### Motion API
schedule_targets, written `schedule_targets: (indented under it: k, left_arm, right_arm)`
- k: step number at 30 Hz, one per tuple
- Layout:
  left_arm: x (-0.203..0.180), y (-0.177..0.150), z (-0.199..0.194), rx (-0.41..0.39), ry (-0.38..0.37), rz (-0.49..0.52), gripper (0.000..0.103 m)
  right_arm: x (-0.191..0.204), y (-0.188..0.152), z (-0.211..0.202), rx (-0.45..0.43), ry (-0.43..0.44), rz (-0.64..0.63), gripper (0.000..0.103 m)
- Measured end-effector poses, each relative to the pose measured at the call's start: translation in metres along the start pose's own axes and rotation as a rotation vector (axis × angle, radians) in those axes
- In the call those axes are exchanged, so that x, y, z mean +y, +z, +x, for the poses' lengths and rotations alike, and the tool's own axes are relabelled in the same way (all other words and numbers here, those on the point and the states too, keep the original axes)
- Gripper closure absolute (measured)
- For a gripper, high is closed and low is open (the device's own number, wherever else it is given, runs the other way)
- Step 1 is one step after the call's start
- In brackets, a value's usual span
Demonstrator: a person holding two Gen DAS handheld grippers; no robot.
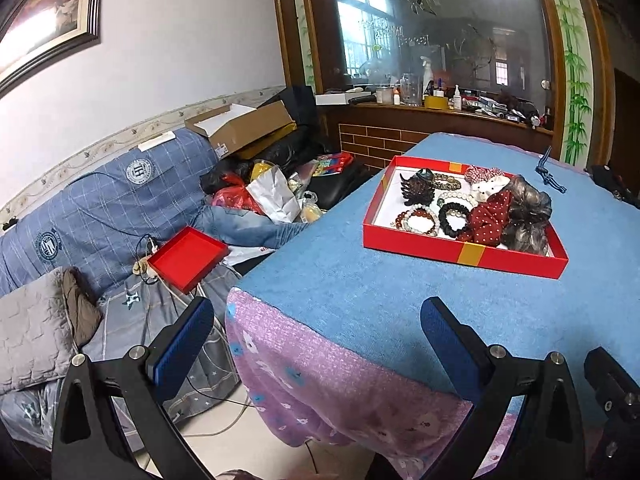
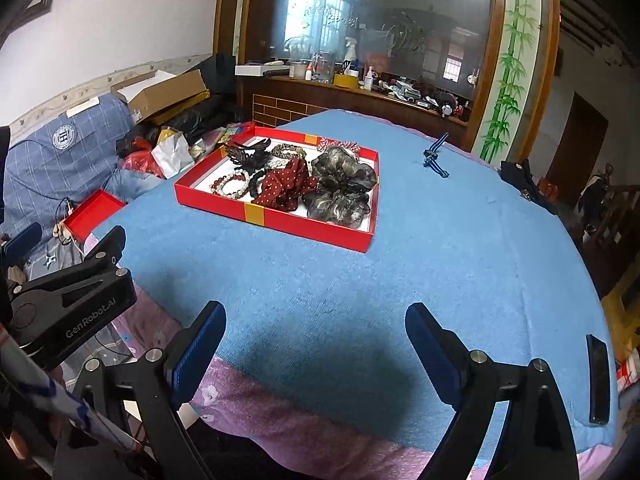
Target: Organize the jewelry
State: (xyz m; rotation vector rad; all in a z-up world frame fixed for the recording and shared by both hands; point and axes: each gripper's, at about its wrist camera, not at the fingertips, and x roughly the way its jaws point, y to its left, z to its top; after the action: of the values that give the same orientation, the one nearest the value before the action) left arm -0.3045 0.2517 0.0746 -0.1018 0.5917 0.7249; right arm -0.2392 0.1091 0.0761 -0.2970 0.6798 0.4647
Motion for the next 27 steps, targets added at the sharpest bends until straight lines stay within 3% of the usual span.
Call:
schedule_targets:
  k: [27]
  left_arm:
    - [-0.0047, -0.0072, 0.0030, 0.016, -0.003, 0.031, 0.000]
  right_arm:
    - [0.0029, -0.0036, 0.0047, 0.027, 0.011, -0.002, 0.009]
